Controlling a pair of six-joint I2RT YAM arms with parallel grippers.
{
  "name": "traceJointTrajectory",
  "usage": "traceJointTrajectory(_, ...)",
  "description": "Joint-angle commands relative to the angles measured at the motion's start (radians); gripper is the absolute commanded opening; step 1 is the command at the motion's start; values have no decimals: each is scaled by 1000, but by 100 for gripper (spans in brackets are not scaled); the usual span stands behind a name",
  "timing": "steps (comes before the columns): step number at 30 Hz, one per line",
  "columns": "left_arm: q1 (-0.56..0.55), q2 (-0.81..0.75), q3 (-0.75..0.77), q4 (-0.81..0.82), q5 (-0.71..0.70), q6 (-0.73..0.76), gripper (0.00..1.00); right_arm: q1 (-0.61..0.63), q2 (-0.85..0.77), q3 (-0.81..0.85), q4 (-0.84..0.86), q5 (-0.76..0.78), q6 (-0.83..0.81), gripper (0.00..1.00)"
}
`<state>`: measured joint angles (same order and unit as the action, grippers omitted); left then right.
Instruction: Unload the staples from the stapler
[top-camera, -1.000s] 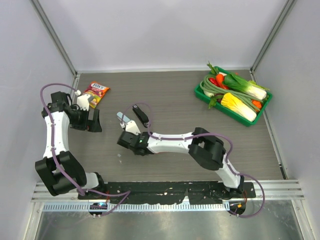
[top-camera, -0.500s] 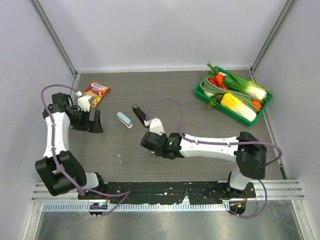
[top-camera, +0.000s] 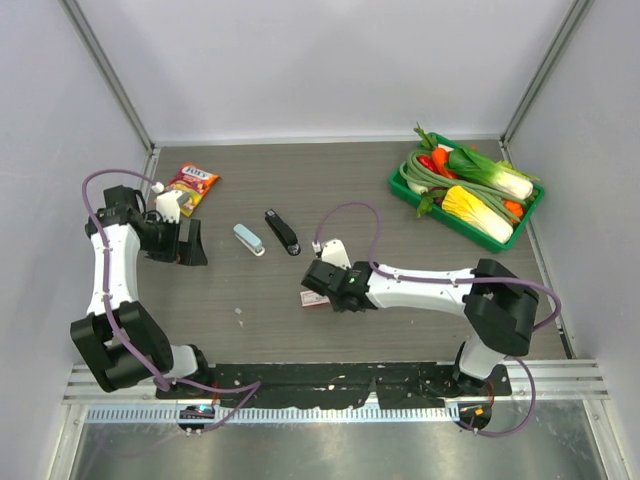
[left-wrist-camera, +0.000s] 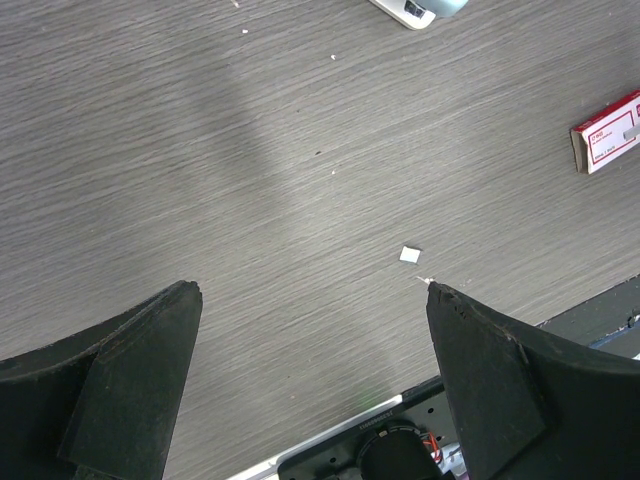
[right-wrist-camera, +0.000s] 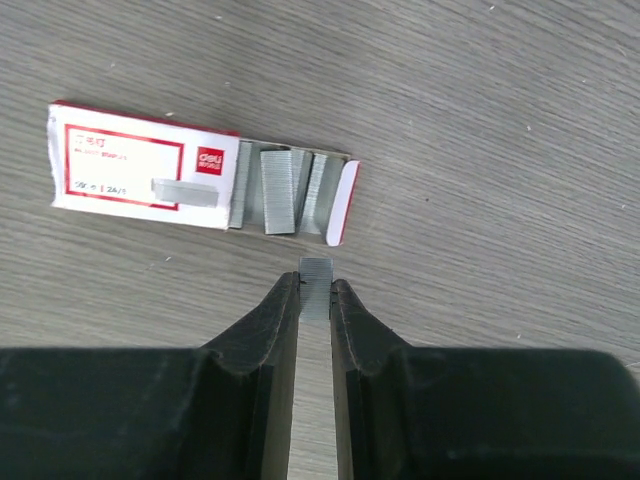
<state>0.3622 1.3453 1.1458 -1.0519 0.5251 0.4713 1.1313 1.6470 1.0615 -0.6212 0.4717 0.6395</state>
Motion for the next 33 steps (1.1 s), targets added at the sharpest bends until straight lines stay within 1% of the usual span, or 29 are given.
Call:
traceJointTrajectory(1,4,-18,0,1,32,-2,99,-22,-33,0,40,-28,-23,8)
traceJointTrajectory(21,4,-26,-4,-7,30,0,99,-91,23,9,90,-102,-92,8)
traceJointTrajectory(33,4,-23,2,-3,29,1,99,-96,53,14,109,-136,-98,6)
